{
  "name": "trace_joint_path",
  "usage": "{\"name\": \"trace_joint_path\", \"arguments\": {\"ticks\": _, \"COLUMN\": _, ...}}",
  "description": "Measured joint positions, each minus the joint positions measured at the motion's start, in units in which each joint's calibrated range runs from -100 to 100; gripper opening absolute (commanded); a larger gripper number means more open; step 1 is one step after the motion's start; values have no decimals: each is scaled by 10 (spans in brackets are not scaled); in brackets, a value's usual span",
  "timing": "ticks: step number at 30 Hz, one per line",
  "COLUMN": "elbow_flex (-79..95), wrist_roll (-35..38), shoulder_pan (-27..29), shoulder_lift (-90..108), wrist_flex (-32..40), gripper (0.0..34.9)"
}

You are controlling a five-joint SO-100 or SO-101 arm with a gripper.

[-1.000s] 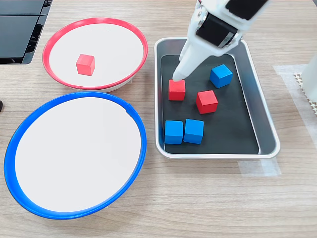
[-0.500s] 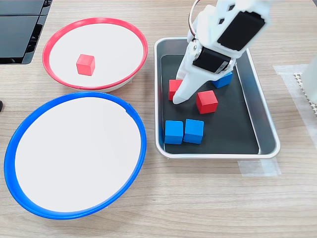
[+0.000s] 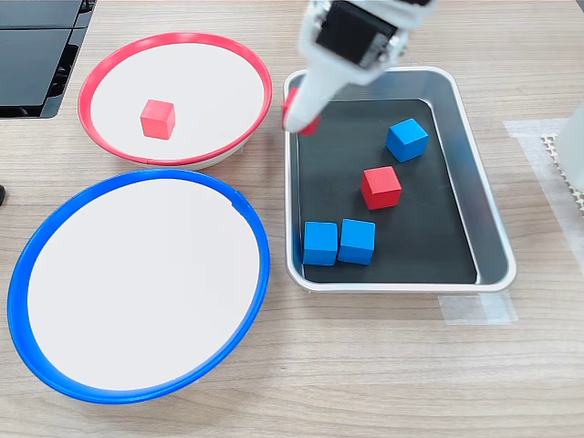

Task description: Move six blocks from tray to matching dishes

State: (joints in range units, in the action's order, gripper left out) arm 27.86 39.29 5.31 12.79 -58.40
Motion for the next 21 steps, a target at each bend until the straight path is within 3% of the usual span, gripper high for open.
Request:
{"name": "trace_joint_path", "arguments": {"ticks": 7, "elbow_flex": -133, "wrist_roll": -56, "shoulder_pan": 35, "shoulder_lift": -118, "wrist_flex": 91, "gripper": 14}}
{"name": "trace_joint_path", "arguments": {"ticks": 8, "elbow_flex": -136, "wrist_roll": -57, "shoulder_pan": 37, "shoulder_lift": -129, "wrist_flex": 104, "gripper": 59}}
{"name": "trace_joint_path", "arguments": {"ticks": 10, "elbow_flex": -139, "wrist_roll": -50, "shoulder_pan": 45, "shoulder_lift": -164, "wrist_flex": 136, "gripper": 205}}
{"name": "trace_joint_path", "arguments": {"ticks": 12, "elbow_flex": -139, "wrist_roll": -44, "shoulder_pan": 51, "shoulder_lift": -184, "wrist_flex": 154, "gripper": 252}}
{"name": "trace_joint_path", "arguments": {"ticks": 15, "elbow_flex": -139, "wrist_roll": -39, "shoulder_pan": 56, "shoulder_lift": -191, "wrist_flex": 167, "gripper": 223}}
{"name": "trace_joint_path", "arguments": {"ticks": 17, "elbow_flex": -139, "wrist_roll": -39, "shoulder_pan": 56, "shoulder_lift": -189, "wrist_flex": 165, "gripper": 177}}
{"name": "trace_joint_path", "arguments": {"ticks": 18, "elbow_flex": -136, "wrist_roll": -39, "shoulder_pan": 56, "shoulder_lift": -188, "wrist_flex": 159, "gripper": 139}}
{"name": "trace_joint_path", "arguments": {"ticks": 20, "elbow_flex": -122, "wrist_roll": -38, "shoulder_pan": 55, "shoulder_lift": -164, "wrist_flex": 123, "gripper": 27}}
{"name": "trace_joint_path", "arguments": {"ticks": 21, "elbow_flex": -117, "wrist_roll": -38, "shoulder_pan": 55, "shoulder_lift": -149, "wrist_flex": 101, "gripper": 6}}
